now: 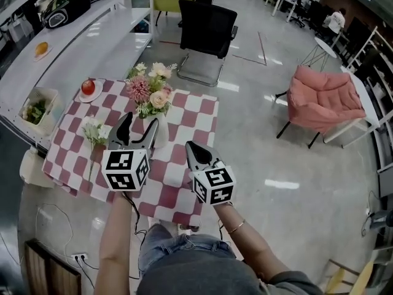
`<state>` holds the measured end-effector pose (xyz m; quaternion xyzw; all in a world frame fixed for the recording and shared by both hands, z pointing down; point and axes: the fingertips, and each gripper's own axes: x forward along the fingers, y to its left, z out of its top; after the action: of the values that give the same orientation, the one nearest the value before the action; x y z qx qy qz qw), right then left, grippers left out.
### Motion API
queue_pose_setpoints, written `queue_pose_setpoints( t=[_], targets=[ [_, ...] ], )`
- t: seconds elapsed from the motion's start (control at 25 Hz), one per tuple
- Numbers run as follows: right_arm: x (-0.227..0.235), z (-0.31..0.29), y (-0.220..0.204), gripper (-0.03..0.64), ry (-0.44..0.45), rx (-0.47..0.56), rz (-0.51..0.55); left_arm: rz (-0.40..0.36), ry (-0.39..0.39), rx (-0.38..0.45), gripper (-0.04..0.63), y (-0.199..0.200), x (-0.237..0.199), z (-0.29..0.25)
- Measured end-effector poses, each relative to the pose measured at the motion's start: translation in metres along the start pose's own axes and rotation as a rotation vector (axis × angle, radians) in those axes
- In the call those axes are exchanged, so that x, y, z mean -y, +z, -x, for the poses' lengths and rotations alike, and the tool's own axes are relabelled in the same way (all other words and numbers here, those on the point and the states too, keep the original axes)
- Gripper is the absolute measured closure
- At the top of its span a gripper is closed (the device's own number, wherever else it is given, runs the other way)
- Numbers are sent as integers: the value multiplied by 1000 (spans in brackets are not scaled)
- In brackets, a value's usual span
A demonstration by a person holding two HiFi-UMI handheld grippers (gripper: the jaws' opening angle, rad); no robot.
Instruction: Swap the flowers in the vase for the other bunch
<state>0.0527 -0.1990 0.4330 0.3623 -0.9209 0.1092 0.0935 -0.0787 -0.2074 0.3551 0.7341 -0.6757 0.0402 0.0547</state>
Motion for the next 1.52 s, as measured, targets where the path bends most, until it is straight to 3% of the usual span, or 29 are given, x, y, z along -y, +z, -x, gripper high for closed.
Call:
queue_pose_setpoints(
  t=[0.6, 0.96, 1.16, 1.52],
  targets=[
    [-3, -20, 2, 607, -126, -8, -53, 19, -150, -27, 276, 12, -14, -41],
    [1, -23, -3, 607, -201, -17, -82, -40, -171, -74, 279, 7, -13, -61],
    [2, -24, -5, 607, -233, -17, -94, -55, -157, -88, 380, 4, -17, -64],
    [-3, -26, -7, 607, -262, -19, -103, -16, -167, -85, 451, -1, -22, -57]
  ],
)
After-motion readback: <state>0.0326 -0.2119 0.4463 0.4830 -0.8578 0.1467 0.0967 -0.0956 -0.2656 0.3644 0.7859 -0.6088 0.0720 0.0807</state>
